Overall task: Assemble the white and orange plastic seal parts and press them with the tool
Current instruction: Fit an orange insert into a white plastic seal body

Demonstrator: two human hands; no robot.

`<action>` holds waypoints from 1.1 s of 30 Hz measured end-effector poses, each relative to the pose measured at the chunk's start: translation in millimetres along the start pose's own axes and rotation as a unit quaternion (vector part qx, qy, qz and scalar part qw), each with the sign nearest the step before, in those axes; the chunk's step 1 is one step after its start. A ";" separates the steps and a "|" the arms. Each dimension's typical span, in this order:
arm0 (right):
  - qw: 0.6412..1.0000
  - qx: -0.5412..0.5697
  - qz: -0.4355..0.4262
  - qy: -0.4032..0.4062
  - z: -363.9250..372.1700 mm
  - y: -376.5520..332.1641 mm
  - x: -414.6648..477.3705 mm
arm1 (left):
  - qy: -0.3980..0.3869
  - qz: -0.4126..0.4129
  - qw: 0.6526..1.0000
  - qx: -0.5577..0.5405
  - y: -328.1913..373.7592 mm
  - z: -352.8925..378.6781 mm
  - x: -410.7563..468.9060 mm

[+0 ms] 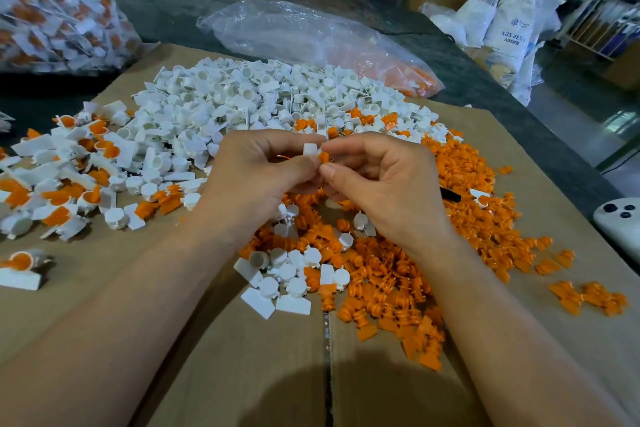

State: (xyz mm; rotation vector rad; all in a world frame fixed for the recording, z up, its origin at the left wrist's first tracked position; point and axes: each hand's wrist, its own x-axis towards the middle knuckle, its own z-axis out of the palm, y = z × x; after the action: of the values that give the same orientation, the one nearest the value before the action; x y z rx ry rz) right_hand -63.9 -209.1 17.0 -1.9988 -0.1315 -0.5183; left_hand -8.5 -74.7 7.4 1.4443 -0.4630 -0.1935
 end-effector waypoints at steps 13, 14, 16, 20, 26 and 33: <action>0.992 -0.077 -0.102 0.024 -1.1 3.9 2.4 | 0.007 -0.047 0.997 -0.058 4.9 -2.7 1.0; 0.991 -0.077 -0.102 0.026 -1.4 3.9 2.7 | 0.004 -0.053 0.996 -0.067 5.4 -2.7 1.1; 0.991 -0.075 -0.103 0.028 -2.7 3.6 3.1 | 0.000 -0.066 0.993 -0.093 6.8 -2.2 0.9; 0.990 -0.080 -0.111 0.019 -4.0 3.7 3.2 | 0.003 -0.077 0.992 -0.103 7.1 -2.1 0.9; 0.989 -0.084 -0.120 0.006 -5.2 5.8 3.5 | -0.009 -0.076 0.993 -0.088 8.0 -3.2 0.0; 0.992 -0.065 -0.106 -0.014 -5.3 7.0 3.6 | 0.004 -0.090 0.991 -0.102 9.5 -3.2 1.6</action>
State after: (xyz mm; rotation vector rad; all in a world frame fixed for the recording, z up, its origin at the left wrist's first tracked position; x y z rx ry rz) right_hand -60.1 -217.5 14.8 -2.1328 -0.3380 -0.6473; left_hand -7.1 -71.2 16.8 1.2839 -0.2972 -0.3699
